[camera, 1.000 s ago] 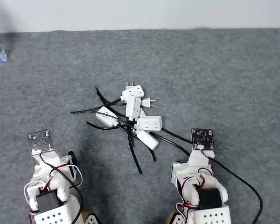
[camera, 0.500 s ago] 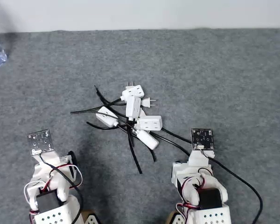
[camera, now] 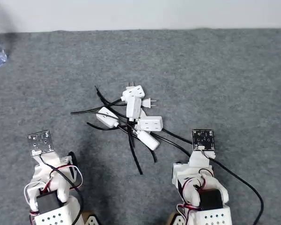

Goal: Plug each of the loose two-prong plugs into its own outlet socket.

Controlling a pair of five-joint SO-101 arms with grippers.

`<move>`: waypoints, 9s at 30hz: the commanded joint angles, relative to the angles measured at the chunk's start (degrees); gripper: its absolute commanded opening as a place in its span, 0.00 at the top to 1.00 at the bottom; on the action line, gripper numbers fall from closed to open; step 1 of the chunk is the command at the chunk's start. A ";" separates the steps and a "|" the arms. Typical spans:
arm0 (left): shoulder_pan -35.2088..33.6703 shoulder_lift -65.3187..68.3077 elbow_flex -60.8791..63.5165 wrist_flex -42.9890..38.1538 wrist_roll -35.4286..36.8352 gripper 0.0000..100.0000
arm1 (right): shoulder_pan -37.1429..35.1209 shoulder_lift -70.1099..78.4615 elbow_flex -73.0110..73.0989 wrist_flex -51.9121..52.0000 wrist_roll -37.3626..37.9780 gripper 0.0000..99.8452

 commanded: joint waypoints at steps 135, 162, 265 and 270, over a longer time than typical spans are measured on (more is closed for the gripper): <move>48.88 107.43 -79.16 -19.78 -33.32 0.82 | 30.73 65.36 -50.02 -18.51 15.47 0.69; 53.98 121.85 -87.78 -19.43 -42.81 0.82 | 32.31 69.41 -41.14 -27.12 21.01 0.69; -25.76 154.20 -152.92 25.67 -55.56 0.74 | 23.25 69.32 -24.70 -51.12 24.35 0.69; -26.81 152.62 -160.13 27.08 -57.32 0.74 | 23.25 69.32 -24.62 -51.12 24.35 0.69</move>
